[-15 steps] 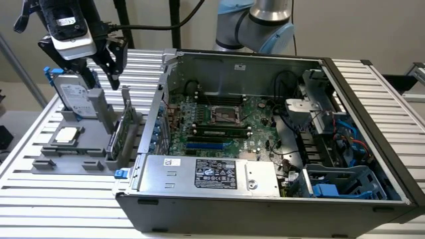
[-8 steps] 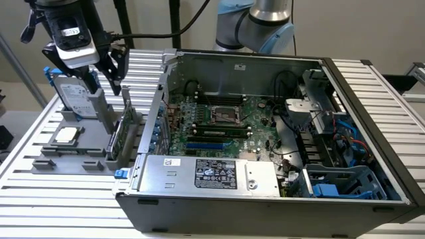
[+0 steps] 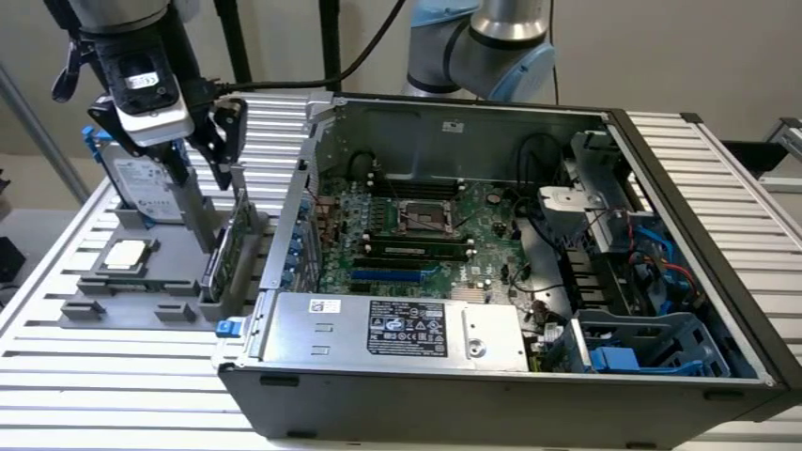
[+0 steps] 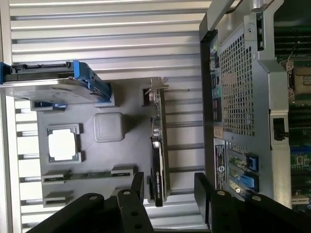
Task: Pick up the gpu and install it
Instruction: 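Pick up the gpu and move the gpu toward the slot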
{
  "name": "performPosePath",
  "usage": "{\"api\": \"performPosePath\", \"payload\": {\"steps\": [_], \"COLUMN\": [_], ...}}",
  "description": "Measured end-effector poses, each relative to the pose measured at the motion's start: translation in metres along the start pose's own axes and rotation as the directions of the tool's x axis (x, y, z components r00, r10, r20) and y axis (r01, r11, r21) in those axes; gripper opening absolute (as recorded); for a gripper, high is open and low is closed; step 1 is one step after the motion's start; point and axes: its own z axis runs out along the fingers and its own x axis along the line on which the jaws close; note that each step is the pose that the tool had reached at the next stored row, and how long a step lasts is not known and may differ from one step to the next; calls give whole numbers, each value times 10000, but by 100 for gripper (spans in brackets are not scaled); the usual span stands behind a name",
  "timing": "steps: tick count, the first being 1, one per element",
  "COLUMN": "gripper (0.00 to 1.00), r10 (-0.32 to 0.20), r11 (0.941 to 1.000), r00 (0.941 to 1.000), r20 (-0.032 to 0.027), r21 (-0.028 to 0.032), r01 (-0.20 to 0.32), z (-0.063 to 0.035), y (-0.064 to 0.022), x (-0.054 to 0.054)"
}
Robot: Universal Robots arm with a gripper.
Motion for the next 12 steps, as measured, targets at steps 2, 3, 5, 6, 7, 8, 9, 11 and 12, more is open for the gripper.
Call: {"api": "performPosePath", "payload": {"steps": [2,3,5,6,7,8,9,11,12], "gripper": [100,100,100,100,100,100,100,100,100], "r10": [0,0,-1,0,-1,-1,0,-1,-1], "r11": [10000,10000,10000,10000,10000,10000,10000,10000,10000], "r00": [10000,10000,10000,10000,10000,10000,10000,10000,10000], "r20": [0,-1,0,0,1,0,0,1,0], "r21": [0,1,0,0,0,0,0,0,0], "r01": [0,0,1,0,1,1,0,1,1], "z": [36,55,91,110,129,146,164,200,218], "y": [-2,-4,-6,-7,-8,-9,-11,-13,-14], "x": [1,2,4,4,5,6,7,8,9]}}
